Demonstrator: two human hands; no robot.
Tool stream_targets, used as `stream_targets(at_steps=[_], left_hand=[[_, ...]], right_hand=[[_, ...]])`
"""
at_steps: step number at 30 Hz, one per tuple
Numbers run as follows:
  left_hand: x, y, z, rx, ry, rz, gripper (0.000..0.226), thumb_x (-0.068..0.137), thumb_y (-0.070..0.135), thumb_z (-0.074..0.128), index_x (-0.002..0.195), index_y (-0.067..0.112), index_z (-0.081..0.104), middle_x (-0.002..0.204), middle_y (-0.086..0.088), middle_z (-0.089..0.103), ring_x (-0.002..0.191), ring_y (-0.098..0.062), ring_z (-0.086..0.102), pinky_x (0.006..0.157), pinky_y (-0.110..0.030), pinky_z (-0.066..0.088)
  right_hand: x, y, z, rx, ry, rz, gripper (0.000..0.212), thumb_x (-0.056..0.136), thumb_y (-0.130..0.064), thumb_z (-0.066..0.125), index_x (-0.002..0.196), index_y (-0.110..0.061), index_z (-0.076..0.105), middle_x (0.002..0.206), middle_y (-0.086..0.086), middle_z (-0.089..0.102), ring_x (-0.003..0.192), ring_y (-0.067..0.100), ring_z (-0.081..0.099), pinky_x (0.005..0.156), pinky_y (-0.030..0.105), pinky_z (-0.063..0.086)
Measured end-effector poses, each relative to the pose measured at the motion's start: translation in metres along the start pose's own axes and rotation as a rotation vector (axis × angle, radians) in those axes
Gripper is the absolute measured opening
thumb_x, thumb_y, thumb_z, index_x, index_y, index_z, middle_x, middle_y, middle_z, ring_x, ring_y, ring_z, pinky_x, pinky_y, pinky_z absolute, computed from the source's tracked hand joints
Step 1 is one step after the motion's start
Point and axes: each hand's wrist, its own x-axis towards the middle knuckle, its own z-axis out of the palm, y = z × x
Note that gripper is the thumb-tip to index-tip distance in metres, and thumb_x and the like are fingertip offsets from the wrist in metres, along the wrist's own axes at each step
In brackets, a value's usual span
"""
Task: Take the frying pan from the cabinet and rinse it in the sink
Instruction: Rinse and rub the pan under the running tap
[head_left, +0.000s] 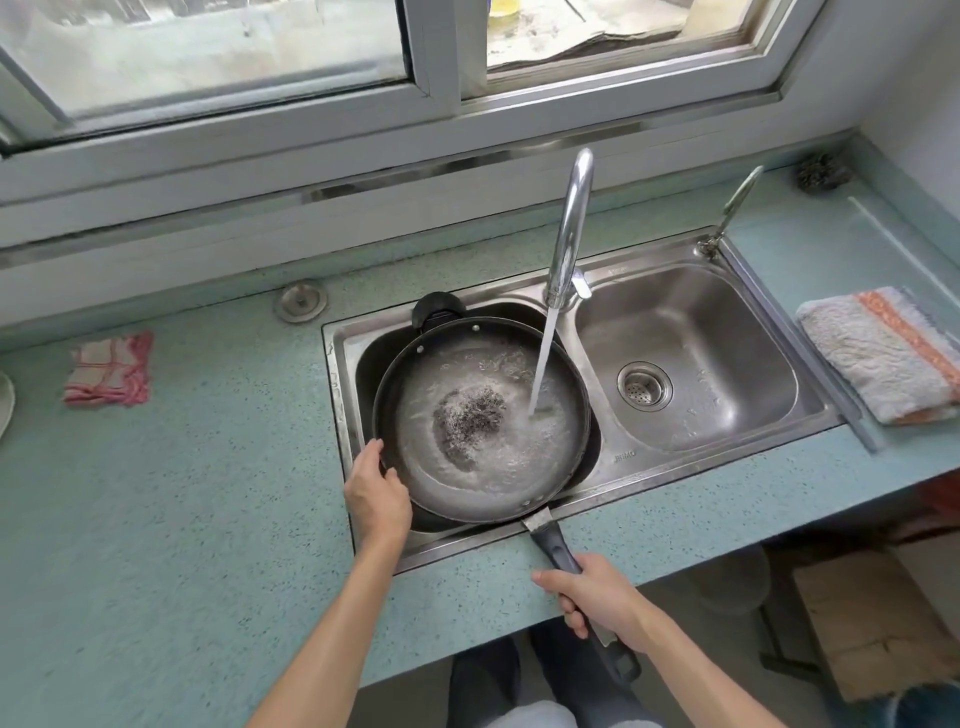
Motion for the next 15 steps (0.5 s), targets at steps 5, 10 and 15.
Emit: stream_targets(at_steps=[5, 10, 15], left_hand=[[-0.004, -0.011, 0.001, 0.079, -0.088, 0.110, 0.047, 0.093, -0.002, 0.055, 0.139, 0.005, 0.053, 0.148, -0.008, 0.050, 0.134, -0.022, 0.049, 0.114, -0.028, 0.033], [-0.009, -0.018, 0.004, 0.152, -0.261, 0.137, 0.061, 0.099, 0.017, 0.049, 0.155, 0.017, 0.026, 0.165, 0.002, 0.013, 0.147, -0.016, 0.027, 0.116, -0.029, 0.025], [-0.004, -0.027, 0.010, 0.330, -0.461, 0.198, 0.072, 0.099, 0.029, 0.048, 0.158, 0.021, 0.007, 0.164, -0.009, -0.018, 0.153, -0.026, -0.004, 0.122, -0.043, 0.017]], right_hand=[[0.002, 0.001, 0.000, 0.037, -0.033, 0.030, 0.026, 0.090, -0.031, 0.071, 0.084, -0.011, 0.054, 0.057, -0.002, 0.053, 0.046, 0.011, 0.048, 0.049, 0.026, 0.045], [0.005, -0.003, -0.002, 0.215, -0.141, 0.142, 0.036, 0.088, -0.026, 0.074, 0.105, 0.001, 0.060, 0.072, 0.009, 0.063, 0.062, 0.020, 0.061, 0.056, 0.028, 0.052], [0.009, -0.004, 0.001, 0.233, -0.192, 0.232, 0.031, 0.092, -0.037, 0.067, 0.086, -0.008, 0.058, 0.059, 0.001, 0.047, 0.047, 0.013, 0.047, 0.047, 0.022, 0.040]])
